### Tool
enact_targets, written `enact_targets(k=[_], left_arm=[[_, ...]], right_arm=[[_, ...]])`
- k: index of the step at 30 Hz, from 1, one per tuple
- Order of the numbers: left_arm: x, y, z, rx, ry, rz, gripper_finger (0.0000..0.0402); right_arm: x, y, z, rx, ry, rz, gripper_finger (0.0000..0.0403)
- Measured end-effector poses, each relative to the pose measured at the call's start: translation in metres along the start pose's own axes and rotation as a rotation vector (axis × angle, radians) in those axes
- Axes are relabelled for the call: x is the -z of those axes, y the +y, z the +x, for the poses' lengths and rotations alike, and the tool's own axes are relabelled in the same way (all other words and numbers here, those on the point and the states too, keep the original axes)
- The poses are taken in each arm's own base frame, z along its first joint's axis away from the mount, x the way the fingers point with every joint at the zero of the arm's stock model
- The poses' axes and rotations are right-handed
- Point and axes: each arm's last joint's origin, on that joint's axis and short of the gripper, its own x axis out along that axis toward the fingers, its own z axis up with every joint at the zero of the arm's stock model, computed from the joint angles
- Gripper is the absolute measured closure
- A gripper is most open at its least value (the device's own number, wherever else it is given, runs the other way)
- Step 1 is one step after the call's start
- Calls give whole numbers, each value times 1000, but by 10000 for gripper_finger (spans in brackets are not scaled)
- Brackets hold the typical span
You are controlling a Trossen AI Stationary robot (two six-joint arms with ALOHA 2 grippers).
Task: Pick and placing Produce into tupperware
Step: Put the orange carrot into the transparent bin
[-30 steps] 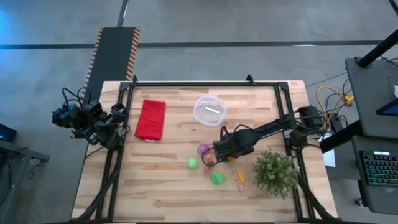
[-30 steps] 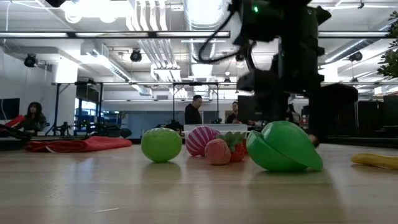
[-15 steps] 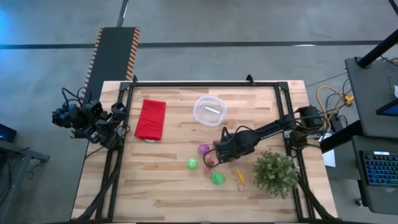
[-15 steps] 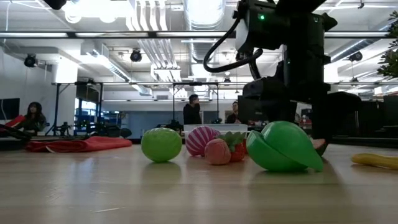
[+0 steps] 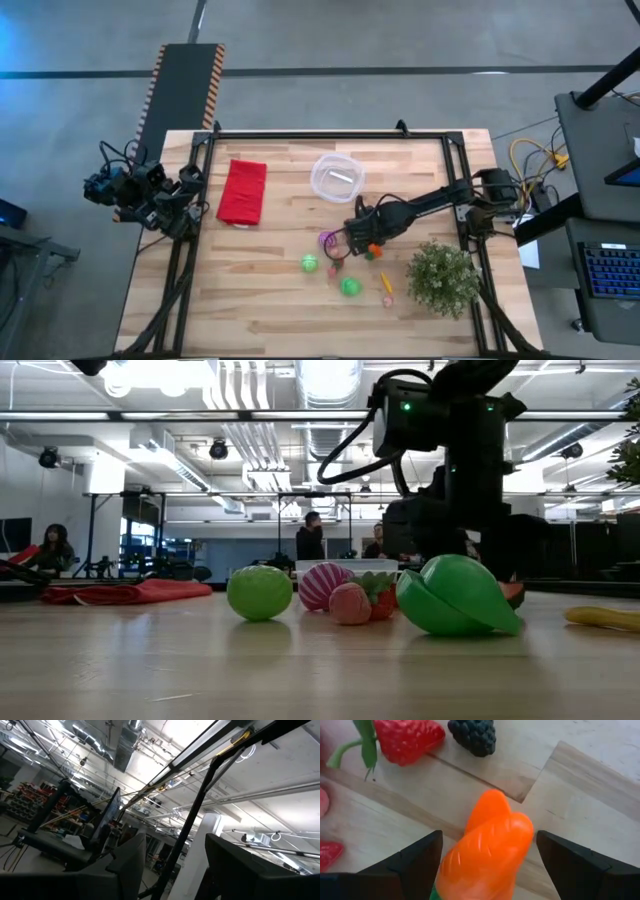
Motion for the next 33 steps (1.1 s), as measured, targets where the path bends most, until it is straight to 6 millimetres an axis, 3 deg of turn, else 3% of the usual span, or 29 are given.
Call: enact_targets(k=[11,18,24,28,33], left_arm=[[0,0,0,0,1,-21,210],[0,0,0,0,1,-20,210],[1,0,0,-5,12,-17,210],[3,1,0,-11,29,-12,210],[4,2,0,-16,42,-9,210]], right_arm=[[1,-1,-7,51,38,-81,167],[-7,14,-38,8,7,-141,209],[-11,10,-52,106,6,-184,239],[-10,10,-52,79,20,-203,238],[-8,13,-49,56,38,-213,188]])
